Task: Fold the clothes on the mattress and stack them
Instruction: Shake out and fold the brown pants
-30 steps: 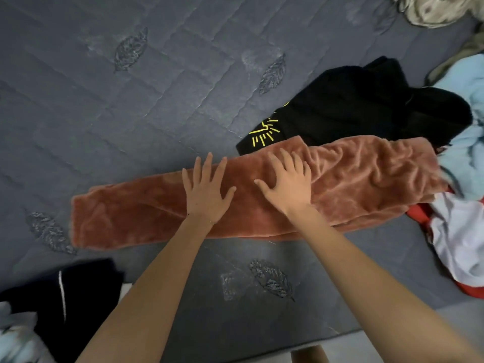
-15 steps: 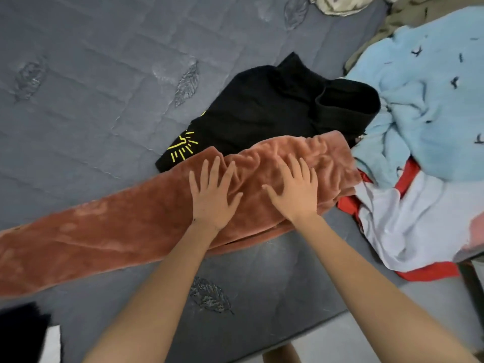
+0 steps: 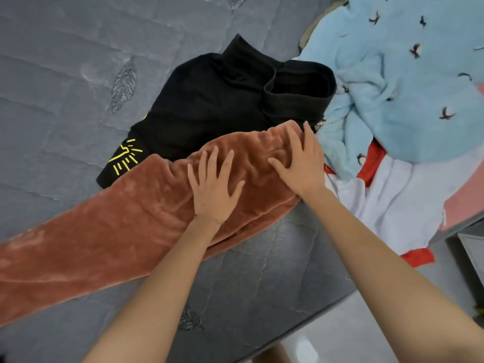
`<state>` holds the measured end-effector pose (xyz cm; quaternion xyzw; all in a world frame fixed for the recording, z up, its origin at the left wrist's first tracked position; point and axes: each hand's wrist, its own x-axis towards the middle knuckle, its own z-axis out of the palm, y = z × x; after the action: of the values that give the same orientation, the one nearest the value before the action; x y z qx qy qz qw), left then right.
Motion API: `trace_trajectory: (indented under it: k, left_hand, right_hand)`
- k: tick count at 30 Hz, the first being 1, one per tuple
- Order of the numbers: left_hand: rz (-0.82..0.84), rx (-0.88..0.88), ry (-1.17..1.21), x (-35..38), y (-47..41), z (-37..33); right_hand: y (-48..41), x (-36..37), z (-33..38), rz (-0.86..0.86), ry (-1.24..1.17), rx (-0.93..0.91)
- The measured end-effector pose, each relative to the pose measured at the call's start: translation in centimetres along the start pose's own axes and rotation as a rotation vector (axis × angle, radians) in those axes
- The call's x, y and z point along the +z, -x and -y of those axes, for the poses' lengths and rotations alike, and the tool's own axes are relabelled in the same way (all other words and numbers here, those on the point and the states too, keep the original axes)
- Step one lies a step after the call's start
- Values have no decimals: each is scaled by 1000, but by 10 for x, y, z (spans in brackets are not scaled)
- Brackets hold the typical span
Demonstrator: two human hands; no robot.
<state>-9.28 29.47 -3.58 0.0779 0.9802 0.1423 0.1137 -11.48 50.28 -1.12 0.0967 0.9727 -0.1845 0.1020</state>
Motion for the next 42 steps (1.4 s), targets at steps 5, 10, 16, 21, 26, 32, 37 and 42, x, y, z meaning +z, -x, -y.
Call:
trace_trajectory:
  k: [5,10,16,21,26,32,37,42]
  left_hand:
    - [47,55,-13,11,-7,0]
    - [185,-3,50,7,-12,2]
    - [51,-295,1100,-54,-12,-9]
    - [-29,-284,1125,-99,6,19]
    - [36,-290,1197,-131,38,72]
    - [174,-344,1062,-130,82,142]
    - [-31,-511,1097,-124,115,202]
    - [-81,-666,1060,-126,148,269]
  right_hand:
    - [-21,-1,-7,124,-275,212]
    - [-17,-9,-11,277,-416,364]
    - [-6,-26,35,426,-761,328]
    - [5,-21,114,385,-943,368]
    - [27,-2,190,407,-1017,315]
    - [63,28,258,584,-979,246]
    - [101,55,297,727,-1006,131]
    - [137,91,338,500,-807,-88]
